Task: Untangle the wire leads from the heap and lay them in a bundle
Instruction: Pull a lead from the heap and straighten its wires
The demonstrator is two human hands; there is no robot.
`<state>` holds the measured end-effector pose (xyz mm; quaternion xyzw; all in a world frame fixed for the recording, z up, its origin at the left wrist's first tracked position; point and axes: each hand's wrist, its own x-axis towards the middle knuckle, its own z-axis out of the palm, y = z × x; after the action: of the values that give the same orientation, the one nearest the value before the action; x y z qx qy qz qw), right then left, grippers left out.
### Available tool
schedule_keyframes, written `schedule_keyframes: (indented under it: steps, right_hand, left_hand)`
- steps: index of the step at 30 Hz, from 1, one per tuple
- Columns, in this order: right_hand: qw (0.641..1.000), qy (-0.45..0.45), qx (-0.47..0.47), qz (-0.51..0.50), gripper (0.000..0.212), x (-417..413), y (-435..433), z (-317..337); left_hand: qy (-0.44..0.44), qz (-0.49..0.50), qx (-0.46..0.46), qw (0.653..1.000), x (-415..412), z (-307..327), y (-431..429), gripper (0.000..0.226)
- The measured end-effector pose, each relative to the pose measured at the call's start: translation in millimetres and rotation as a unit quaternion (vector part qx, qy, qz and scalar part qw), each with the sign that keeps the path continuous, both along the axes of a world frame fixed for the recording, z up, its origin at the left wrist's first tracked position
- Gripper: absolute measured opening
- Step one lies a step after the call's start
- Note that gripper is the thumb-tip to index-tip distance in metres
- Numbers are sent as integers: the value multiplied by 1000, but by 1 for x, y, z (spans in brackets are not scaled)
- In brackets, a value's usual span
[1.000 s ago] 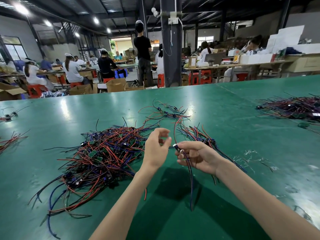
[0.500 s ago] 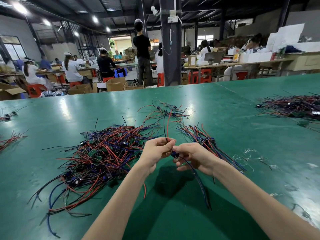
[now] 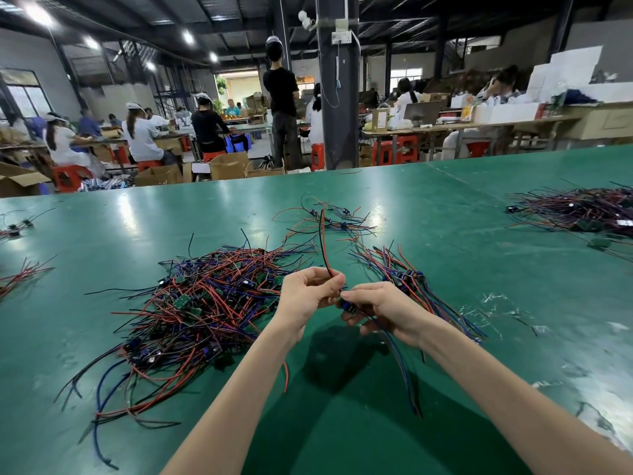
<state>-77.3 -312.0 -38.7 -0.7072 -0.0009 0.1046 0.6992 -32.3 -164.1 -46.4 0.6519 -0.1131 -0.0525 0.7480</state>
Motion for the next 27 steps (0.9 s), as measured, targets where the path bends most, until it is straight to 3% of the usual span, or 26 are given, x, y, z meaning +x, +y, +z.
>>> schedule_keyframes:
  steps: [14,27]
  right_hand:
    - [996,0,42,-76,17,2,-1,0]
    - [996,-25,-35,-73,20,2,1,-2]
  left_hand:
    - [52,21,-37,998,-1,-3,-4,5]
    - [36,1,-4,999,-4,-3,-5,10]
